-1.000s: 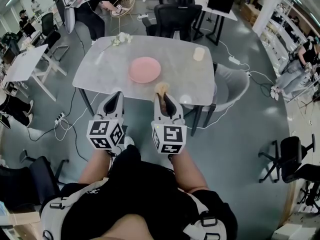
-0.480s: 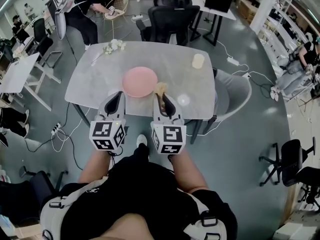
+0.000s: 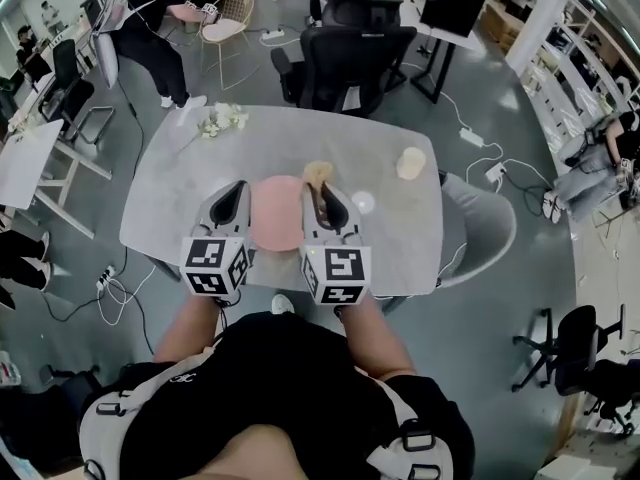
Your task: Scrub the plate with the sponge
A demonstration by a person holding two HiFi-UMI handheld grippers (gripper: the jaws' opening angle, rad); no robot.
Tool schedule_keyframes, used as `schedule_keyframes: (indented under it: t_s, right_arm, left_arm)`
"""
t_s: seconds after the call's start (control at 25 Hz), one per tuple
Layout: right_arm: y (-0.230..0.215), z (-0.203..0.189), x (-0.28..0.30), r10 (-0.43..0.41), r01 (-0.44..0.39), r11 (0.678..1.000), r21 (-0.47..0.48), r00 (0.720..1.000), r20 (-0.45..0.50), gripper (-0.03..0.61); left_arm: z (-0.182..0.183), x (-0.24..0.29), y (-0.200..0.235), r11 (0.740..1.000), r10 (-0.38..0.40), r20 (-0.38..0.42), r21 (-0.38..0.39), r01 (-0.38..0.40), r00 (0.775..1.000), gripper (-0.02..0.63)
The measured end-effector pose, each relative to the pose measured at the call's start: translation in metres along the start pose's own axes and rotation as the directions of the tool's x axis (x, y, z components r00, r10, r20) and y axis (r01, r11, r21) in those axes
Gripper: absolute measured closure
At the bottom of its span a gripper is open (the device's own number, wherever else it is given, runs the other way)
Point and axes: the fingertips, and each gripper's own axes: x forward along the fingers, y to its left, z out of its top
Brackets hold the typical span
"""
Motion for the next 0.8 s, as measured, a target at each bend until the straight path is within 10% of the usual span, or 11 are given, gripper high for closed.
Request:
schedule_keyframes:
  t_s: [0.4, 0.8]
  right_arm:
    - [-0.025, -0.02, 0.076, 0.028, -0.025, 0.999, 0.028, 0.994, -0.102, 0.512]
    - [-0.042, -0.048, 0.099, 0.109, -0.109, 0.994, 0.009, 0.978, -0.177, 0.511]
  left_arm:
    - [-0.045, 0.068, 0.057, 0.999, 0.035, -0.167, -0.029, -0.041, 0.985, 0.609]
    - [-0.152, 0.087, 0.084, 0.986, 0.099, -0.389, -0.083, -0.142, 0.916, 0.607]
